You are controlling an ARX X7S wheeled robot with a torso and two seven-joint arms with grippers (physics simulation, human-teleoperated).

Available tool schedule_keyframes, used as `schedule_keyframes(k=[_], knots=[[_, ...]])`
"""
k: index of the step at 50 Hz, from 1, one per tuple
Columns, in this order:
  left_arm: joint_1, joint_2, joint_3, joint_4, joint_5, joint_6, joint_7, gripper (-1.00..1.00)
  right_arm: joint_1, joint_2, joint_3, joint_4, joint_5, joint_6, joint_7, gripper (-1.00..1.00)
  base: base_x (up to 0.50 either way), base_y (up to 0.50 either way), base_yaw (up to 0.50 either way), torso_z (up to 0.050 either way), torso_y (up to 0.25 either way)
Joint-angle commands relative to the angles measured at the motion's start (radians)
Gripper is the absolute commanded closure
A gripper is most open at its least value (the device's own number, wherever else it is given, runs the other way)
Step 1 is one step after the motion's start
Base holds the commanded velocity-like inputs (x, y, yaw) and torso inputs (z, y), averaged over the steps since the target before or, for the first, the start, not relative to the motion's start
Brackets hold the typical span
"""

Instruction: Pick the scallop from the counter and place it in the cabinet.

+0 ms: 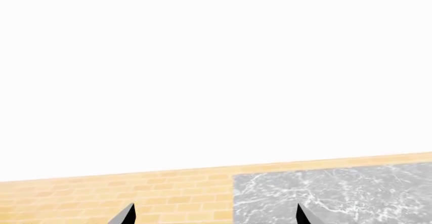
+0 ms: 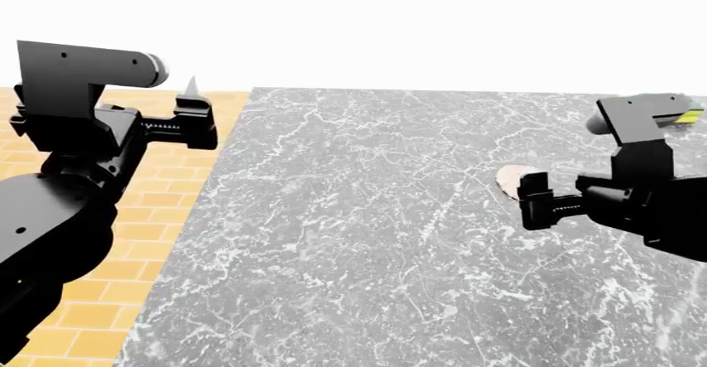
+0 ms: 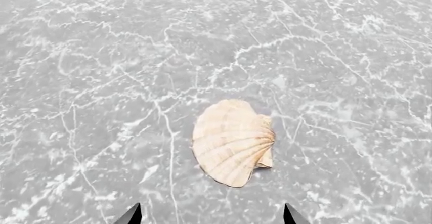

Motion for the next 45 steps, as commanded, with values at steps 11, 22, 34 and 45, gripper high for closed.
schedule_keyframes(k=[11,22,34,45], knots=[[0.005,-0.006,0.009,-0.025,0.014,0.017,0.008,-1.0,0.064,-0.034,-0.12,0.089,-0.124,-0.051,-0.109,-1.0,0.0,0.0,0.0,0.0,0.0],[0.005,-0.008,0.014,-0.039,0.021,0.025,0.012,-1.0,0.109,-0.068,-0.177,0.153,-0.188,-0.085,-0.166,-1.0,0.0,0.0,0.0,0.0,0.0],[0.008,-0.009,0.018,-0.046,0.024,0.03,0.012,-1.0,0.124,-0.095,-0.224,0.218,-0.239,-0.128,-0.217,-1.0,0.0,0.0,0.0,0.0,0.0],[0.011,-0.01,0.021,-0.053,0.028,0.035,0.013,-1.0,0.13,-0.105,-0.249,0.268,-0.276,-0.163,-0.241,-1.0,0.0,0.0,0.0,0.0,0.0]])
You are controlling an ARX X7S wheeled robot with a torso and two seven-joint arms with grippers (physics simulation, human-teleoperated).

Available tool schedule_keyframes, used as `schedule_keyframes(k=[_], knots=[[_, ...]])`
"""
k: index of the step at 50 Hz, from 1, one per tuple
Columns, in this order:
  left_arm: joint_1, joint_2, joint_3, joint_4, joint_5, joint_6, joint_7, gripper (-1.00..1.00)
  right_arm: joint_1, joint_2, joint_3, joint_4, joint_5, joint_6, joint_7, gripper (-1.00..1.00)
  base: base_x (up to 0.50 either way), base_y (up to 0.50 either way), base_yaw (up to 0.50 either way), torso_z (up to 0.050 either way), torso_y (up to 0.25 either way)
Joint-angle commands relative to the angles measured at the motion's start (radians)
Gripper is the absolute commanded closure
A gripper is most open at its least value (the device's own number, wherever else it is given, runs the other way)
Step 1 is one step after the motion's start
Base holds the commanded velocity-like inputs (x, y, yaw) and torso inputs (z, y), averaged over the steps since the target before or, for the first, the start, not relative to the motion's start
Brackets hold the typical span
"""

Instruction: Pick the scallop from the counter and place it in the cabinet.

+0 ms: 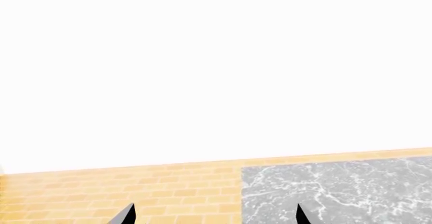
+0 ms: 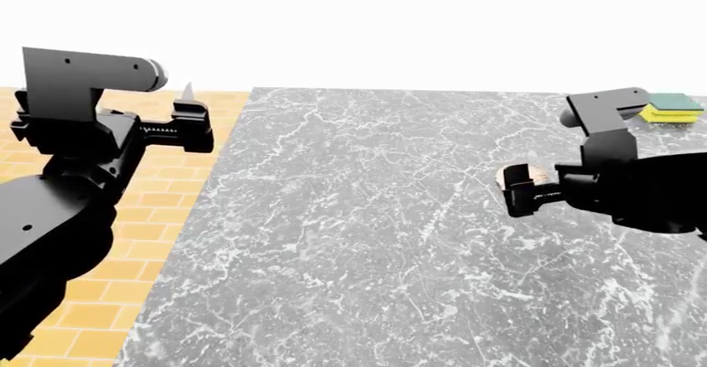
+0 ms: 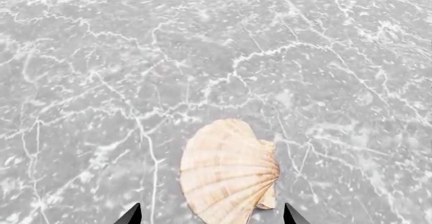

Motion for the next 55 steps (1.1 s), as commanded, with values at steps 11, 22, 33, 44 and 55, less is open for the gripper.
schedule_keyframes(k=[11,22,33,44,55], knots=[[0.001,-0.002,0.007,-0.011,0.005,0.007,0.001,-1.0,0.02,-0.021,-0.046,0.072,-0.064,-0.057,-0.042,-1.0,0.0,0.0,0.0,0.0,0.0],[-0.001,-0.003,0.012,-0.016,0.006,0.006,0.0,-1.0,0.033,-0.037,-0.079,0.119,-0.098,-0.089,-0.086,-1.0,0.0,0.0,0.0,0.0,0.0],[-0.005,-0.004,0.017,-0.022,0.012,0.007,-0.003,-1.0,0.055,-0.063,-0.107,0.194,-0.125,-0.121,-0.15,-1.0,0.0,0.0,0.0,0.0,0.0],[-0.022,-0.001,0.038,-0.041,0.027,0.003,-0.003,-1.0,0.067,-0.106,-0.144,0.329,-0.176,-0.208,-0.242,-1.0,0.0,0.0,0.0,0.0,0.0],[-0.03,-0.002,0.041,-0.039,0.028,-0.005,-0.01,-1.0,0.053,-0.109,-0.144,0.358,-0.187,-0.241,-0.25,-1.0,0.0,0.0,0.0,0.0,0.0]])
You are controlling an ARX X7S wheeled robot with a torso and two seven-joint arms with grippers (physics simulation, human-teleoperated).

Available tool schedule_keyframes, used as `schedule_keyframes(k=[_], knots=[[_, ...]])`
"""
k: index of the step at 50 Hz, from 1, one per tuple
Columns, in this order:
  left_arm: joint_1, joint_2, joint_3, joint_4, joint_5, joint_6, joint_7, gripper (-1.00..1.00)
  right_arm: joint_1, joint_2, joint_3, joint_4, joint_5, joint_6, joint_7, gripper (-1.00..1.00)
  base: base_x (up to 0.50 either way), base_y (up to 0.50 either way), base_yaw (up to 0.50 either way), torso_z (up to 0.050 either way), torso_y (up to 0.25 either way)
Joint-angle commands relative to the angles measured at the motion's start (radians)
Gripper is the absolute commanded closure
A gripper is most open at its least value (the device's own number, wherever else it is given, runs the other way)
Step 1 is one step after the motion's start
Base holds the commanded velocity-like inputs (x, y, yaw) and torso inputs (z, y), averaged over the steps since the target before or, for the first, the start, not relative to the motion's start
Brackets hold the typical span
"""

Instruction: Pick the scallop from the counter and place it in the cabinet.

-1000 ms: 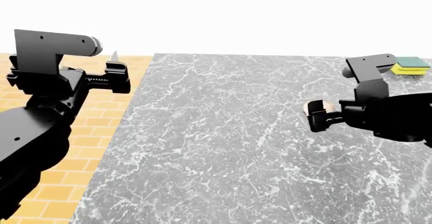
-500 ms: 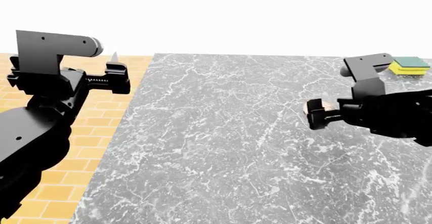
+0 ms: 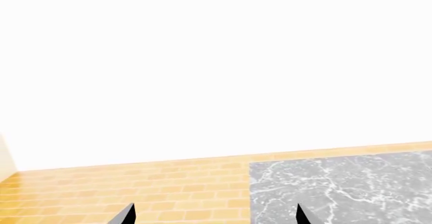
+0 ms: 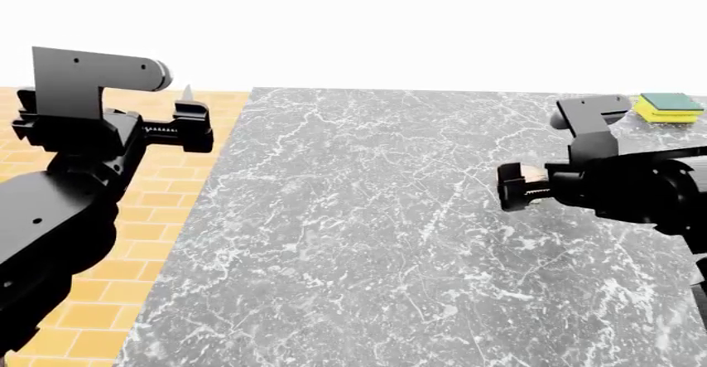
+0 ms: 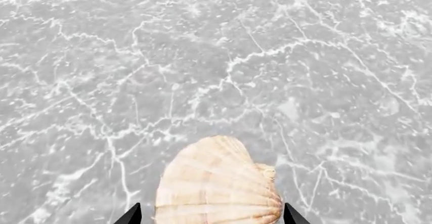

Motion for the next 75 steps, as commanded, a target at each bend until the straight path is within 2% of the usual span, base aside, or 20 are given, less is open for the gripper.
schedule_keyframes(k=[1,7,8,24,37,41,59,75], knots=[[-0.008,-0.001,0.007,-0.003,0.003,-0.006,-0.005,-1.0,-0.007,-0.011,-0.01,0.052,-0.02,-0.044,-0.025,-1.0,0.0,0.0,0.0,0.0,0.0],[-0.008,-0.003,0.007,0.001,0.002,-0.007,-0.007,-1.0,-0.022,-0.004,-0.004,0.053,-0.021,-0.055,-0.014,-1.0,0.0,0.0,0.0,0.0,0.0],[-0.008,-0.003,0.007,0.001,0.002,-0.007,-0.007,-1.0,-0.024,-0.002,-0.002,0.05,-0.022,-0.058,-0.008,1.0,0.0,0.0,0.0,0.0,0.0],[-0.009,-0.005,0.005,0.01,-0.006,-0.008,-0.01,-1.0,-0.049,0.049,0.025,-0.094,0.008,-0.054,0.032,1.0,0.0,0.0,0.0,0.0,0.0],[0.0,-0.006,-0.015,0.028,-0.026,-0.008,-0.018,-1.0,-0.124,0.143,0.224,-0.524,0.121,-0.208,0.184,1.0,0.0,0.0,0.0,0.0,0.0],[-0.007,-0.007,-0.021,0.04,-0.037,-0.015,-0.022,-1.0,-0.155,0.17,0.283,-0.642,0.189,-0.203,0.257,1.0,0.0,0.0,0.0,0.0,0.0],[-0.009,-0.027,-0.083,0.125,-0.107,-0.047,-0.056,-1.0,-0.356,0.227,0.486,-1.042,0.416,-0.291,0.527,1.0,0.0,0.0,0.0,0.0,0.0],[-0.01,-0.042,-0.104,0.171,-0.146,-0.074,-0.077,-1.0,-0.388,0.249,0.547,-1.133,0.503,-0.31,0.62,1.0,0.0,0.0,0.0,0.0,0.0]])
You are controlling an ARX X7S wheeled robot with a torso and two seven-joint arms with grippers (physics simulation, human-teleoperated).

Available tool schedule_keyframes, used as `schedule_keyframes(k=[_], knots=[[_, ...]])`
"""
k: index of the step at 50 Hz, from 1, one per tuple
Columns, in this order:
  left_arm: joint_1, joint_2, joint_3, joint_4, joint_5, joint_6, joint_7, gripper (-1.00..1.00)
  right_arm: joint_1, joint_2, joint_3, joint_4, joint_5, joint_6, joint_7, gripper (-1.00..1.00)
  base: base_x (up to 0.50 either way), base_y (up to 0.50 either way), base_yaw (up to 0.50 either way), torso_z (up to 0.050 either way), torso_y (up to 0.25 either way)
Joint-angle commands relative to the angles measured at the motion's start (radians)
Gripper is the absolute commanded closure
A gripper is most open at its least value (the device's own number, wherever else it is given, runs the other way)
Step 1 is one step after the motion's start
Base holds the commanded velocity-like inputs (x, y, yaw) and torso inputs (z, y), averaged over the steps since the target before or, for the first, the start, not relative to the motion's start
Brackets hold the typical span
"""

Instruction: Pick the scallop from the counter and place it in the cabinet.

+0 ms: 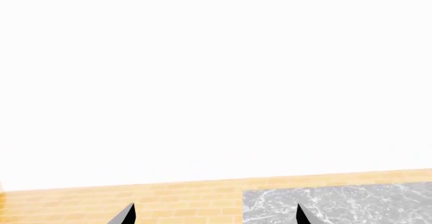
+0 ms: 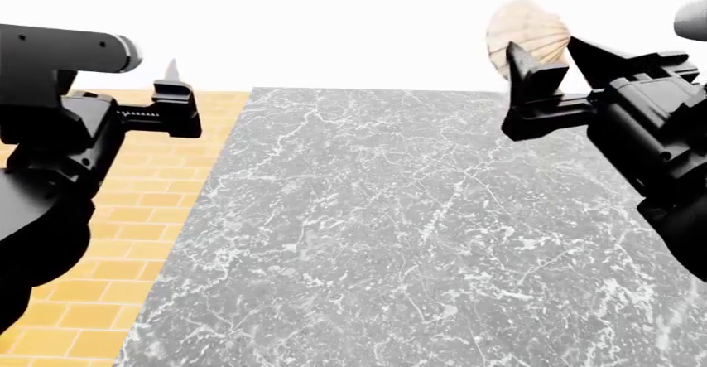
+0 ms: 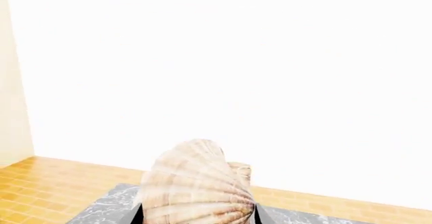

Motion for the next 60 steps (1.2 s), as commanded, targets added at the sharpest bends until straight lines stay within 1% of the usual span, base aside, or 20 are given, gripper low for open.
schedule_keyframes(k=[1,19,37,50,60], knots=[[0.001,-0.01,-0.014,0.027,-0.023,-0.014,-0.013,-1.0,-0.038,0.02,0.048,-0.08,0.05,-0.012,0.063,1.0,0.08,0.23,0.0,0.0,0.0],[0.017,-0.016,-0.023,0.029,-0.028,-0.007,-0.018,-1.0,-0.063,0.015,0.057,-0.082,0.07,-0.023,0.079,1.0,0.09,0.39,0.0,0.0,0.0],[0.027,-0.025,-0.033,0.037,-0.041,-0.01,-0.026,-1.0,-0.082,0.007,0.05,-0.085,0.054,-0.033,0.074,1.0,0.09,0.4,0.0,0.0,0.0],[0.027,-0.03,-0.023,0.037,-0.037,-0.008,-0.022,-1.0,-0.1,0.006,0.032,-0.077,0.006,-0.035,0.06,1.0,0.1,0.38,0.0,0.0,0.0],[0.033,-0.036,-0.022,0.041,-0.034,-0.003,-0.021,-1.0,-0.109,0.011,0.009,-0.086,-0.052,-0.034,0.053,1.0,0.0,0.01,0.5,0.0,0.0]])
